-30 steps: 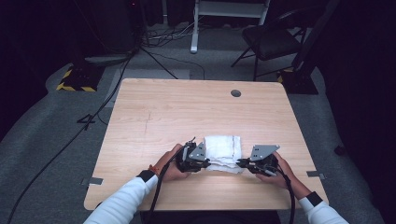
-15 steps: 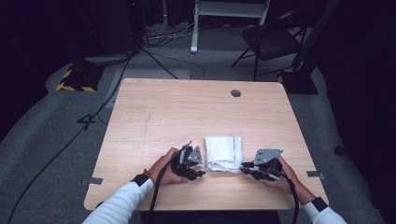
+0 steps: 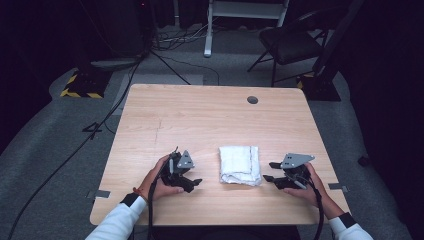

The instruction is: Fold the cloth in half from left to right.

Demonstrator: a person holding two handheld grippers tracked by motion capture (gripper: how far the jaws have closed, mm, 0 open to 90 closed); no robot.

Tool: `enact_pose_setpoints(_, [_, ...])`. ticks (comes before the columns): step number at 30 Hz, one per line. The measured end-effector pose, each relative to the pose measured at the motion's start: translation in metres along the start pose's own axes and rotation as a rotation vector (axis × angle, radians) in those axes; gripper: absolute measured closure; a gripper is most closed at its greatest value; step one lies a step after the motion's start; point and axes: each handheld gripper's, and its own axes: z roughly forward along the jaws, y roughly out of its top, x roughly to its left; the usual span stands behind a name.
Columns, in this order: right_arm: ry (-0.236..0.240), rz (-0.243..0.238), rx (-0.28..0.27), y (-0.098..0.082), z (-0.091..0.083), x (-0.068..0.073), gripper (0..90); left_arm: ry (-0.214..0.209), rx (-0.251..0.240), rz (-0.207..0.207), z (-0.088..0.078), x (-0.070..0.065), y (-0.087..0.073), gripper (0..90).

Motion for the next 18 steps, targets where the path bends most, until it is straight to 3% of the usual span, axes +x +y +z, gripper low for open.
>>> enact_pose_setpoints(4, [-0.064, 0.021, -0.003, -0.001, -0.004, -0.009, 35.3, 0.026, 0.011, 0.000, -0.004, 0.005, -0.006, 19.7])
enact_pose_setpoints(9, [-0.096, 0.031, 0.004, -0.005, -0.008, -0.016, 32.5, 0.061, 0.017, 0.001, -0.012, 0.010, -0.015, 19.7])
enact_pose_setpoints(18, [-0.135, 0.071, 0.033, -0.024, -0.022, -0.029, 32.2, 0.137, 0.023, -0.067, -0.029, 0.023, -0.039, 18.2])
